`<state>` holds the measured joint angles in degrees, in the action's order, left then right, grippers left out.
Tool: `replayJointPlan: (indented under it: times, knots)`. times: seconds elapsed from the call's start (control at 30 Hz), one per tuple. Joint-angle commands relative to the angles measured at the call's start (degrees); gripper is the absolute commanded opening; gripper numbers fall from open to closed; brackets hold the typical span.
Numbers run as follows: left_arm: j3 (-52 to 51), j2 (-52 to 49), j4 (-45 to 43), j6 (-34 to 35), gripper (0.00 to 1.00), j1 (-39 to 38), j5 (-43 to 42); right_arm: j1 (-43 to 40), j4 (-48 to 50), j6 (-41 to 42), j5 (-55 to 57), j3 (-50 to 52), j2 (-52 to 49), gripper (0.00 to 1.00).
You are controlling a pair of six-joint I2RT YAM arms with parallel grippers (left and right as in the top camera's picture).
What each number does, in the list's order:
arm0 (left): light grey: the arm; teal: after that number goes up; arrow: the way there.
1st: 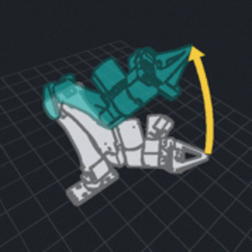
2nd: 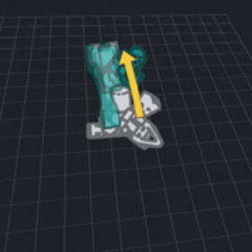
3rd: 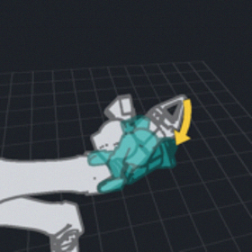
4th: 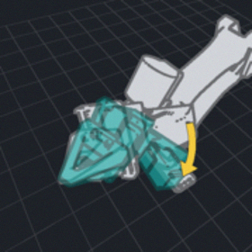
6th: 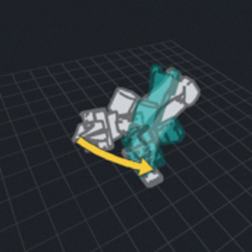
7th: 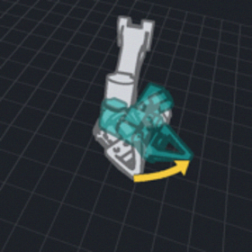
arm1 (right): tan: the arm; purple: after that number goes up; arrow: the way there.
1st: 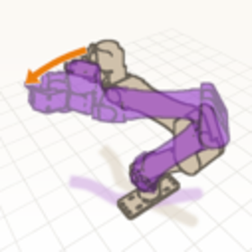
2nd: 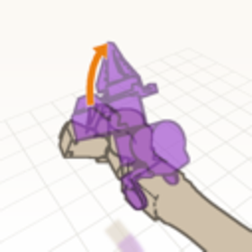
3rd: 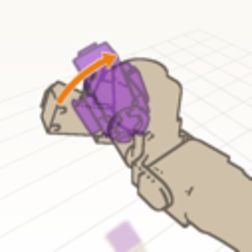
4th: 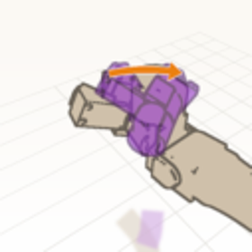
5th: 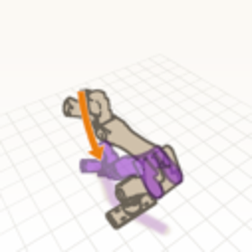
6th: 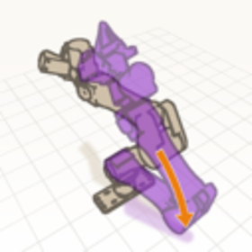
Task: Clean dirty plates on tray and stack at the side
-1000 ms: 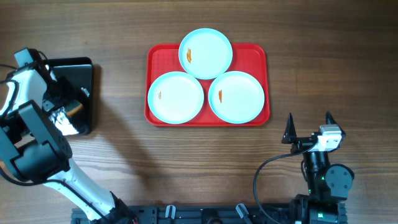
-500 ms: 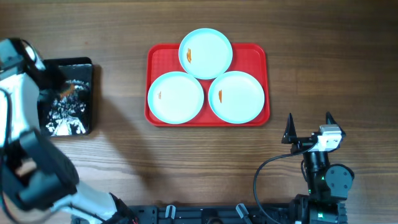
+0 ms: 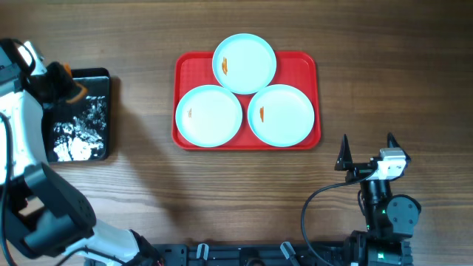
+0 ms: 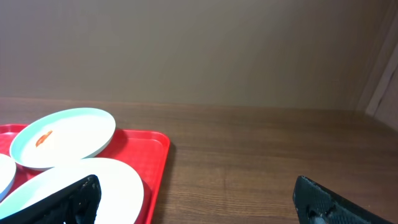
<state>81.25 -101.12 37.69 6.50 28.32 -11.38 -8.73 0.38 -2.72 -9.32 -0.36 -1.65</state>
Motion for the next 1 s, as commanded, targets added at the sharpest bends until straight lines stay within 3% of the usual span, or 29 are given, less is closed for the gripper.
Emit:
replayJointPlan:
  times: [0.0, 0.17, 0.57, 0.6, 0.67, 0.7, 0.8, 0.87, 0.97]
  knots:
    - [-0.1, -3.0, 0.0, -0.1, 0.04, 2.3, -3.7, -0.1, 0.2, -0.3, 0.6, 0.1, 0.2, 1.0]
    - [-0.1, -3.5, -0.4, -0.1, 0.04, 5.6, -15.5, -0.1, 0.2, -0.3, 0.6, 0.1, 0.2, 1.0]
    - [-2.8, -3.6, 0.8, -0.1, 0.04, 8.7, -16.3, -0.1, 0.4, 0.7, -0.5, 0.1, 0.2, 1.0]
    - [-3.1, -3.6, 0.4, -0.1, 0.04, 8.7, -16.3, -0.1, 0.6, 3.6, -3.3, 0.1, 0.2, 1.0]
    - [-3.4, -3.7, 0.1, -0.1, 0.04, 8.7, -16.3, -0.1, 1.8, 20.2, -16.0, 0.1, 0.2, 1.0]
    - [-3.4, -3.7, -0.1, -0.1, 0.04, 8.7, -16.3, -0.1, 1.8, 36.7, -26.4, 0.1, 0.2, 1.0]
    - [-3.4, -3.7, -0.5, -0.1, 0.04, 8.7, -16.3, -0.1, 1.2, 66.6, -32.5, 0.1, 0.2, 1.0]
    - [-3.4, -3.7, -0.8, -0.1, 0.04, 8.7, -16.3, -0.1, 3.1, 74.2, -33.6, 0.1, 0.2, 1.0]
    - [-3.4, -3.7, -1.1, -0.1, 0.04, 8.7, -16.3, -0.1, 22.2, 76.8, -40.6, 0.0, 0.2, 1.0]
